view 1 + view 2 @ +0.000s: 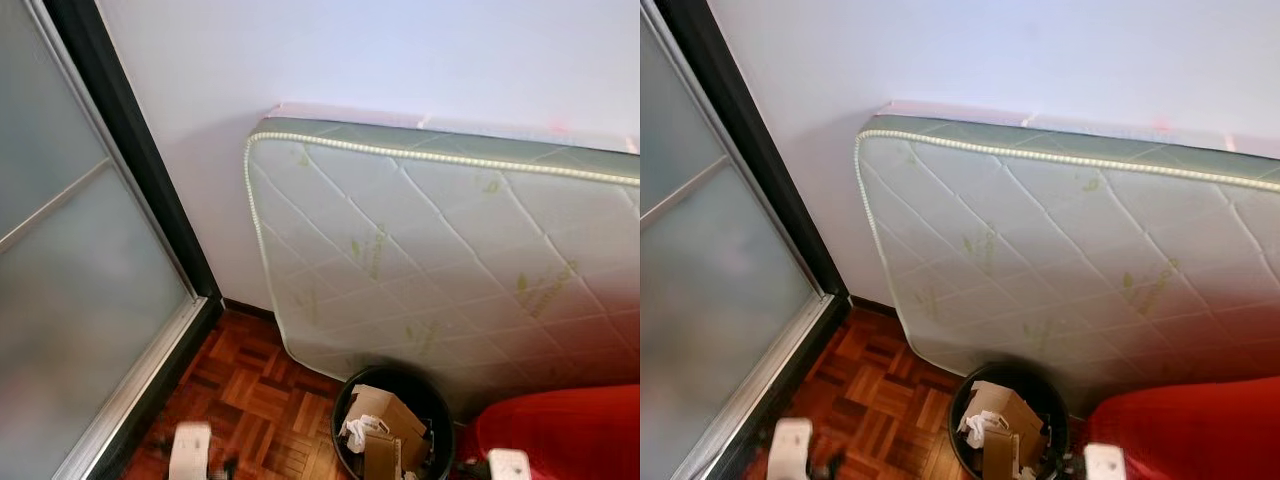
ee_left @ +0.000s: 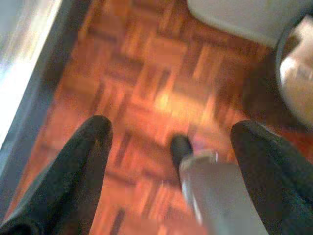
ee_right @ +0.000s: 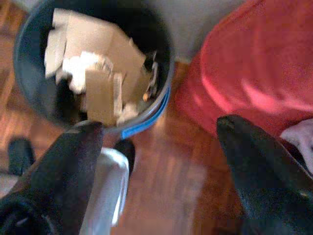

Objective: Clean up the room

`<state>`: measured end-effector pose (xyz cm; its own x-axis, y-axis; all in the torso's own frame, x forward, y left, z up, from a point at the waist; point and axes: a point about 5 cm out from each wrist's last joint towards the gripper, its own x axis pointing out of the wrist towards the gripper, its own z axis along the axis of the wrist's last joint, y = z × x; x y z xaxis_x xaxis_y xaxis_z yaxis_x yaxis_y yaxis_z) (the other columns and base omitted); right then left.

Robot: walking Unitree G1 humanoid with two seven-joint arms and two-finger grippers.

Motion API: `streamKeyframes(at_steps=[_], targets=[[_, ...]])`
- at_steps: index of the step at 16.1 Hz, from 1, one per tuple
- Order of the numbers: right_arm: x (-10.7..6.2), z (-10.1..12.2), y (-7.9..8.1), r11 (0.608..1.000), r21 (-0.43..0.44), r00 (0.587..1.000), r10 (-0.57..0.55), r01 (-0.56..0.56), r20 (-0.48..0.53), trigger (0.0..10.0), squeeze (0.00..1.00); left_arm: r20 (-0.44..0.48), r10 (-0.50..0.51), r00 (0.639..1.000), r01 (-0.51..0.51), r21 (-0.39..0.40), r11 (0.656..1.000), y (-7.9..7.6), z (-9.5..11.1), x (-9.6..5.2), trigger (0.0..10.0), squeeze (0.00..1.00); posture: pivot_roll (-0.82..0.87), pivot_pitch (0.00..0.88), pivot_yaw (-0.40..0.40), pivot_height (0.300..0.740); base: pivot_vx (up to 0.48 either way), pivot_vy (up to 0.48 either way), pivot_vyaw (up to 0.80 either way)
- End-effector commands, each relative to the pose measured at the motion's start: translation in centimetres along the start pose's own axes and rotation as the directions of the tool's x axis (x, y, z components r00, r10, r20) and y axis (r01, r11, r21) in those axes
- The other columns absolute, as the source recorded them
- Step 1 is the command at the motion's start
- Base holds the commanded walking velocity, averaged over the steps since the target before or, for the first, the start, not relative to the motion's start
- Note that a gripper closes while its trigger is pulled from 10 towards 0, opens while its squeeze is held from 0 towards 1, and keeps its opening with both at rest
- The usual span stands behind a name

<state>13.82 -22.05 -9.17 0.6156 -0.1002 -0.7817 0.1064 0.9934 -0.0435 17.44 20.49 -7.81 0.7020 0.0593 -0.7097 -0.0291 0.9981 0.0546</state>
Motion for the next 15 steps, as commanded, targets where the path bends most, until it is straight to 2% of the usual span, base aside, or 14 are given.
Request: streamKeyframes(at_steps=[1,3,4,8,15], targets=[[-0.1,-0.3,-0.3,1.000,0.003,1.000,-0.005,0.005,-0.022,10.0,0.00,-0.058,0.015,0.998,-0.014,0.024,1.000,0.5,-1.2,-0.3,10.0,0.00,0.00,0.112,0.033,0.740,0.000,0.000,0.00],[-0.1,-0.1,-1.6,0.997,0.057,0.999,-0.043,0.045,-0.031,10.0,0.00,-0.045,0.023,0.999,-0.024,-0.013,1.000,0.5,-1.0,-0.3,10.0,0.00,0.00,0.122,0.034,0.740,0.000,0.000,0.00],[-0.1,-0.1,-1.6,0.997,0.057,0.998,-0.044,0.046,-0.041,10.0,0.00,-0.044,0.019,0.999,-0.020,-0.015,1.000,0.4,-1.0,-0.3,10.0,0.00,0.01,0.128,0.036,0.740,0.000,0.000,0.00],[0.3,0.0,-0.4,0.998,0.061,0.997,-0.013,0.017,-0.074,10.0,0.00,-0.087,0.020,0.996,-0.021,-0.007,1.000,0.8,-1.4,-0.3,10.0,0.00,0.01,0.141,0.043,0.740,0.000,0.000,-0.63],[0.4,0.5,0.0,0.998,0.063,0.998,0.019,-0.016,-0.052,10.0,0.00,-0.148,0.012,0.989,-0.014,-0.014,1.000,0.5,-2.6,-0.7,10.0,0.00,0.01,0.153,0.046,0.740,0.000,0.000,0.00]])
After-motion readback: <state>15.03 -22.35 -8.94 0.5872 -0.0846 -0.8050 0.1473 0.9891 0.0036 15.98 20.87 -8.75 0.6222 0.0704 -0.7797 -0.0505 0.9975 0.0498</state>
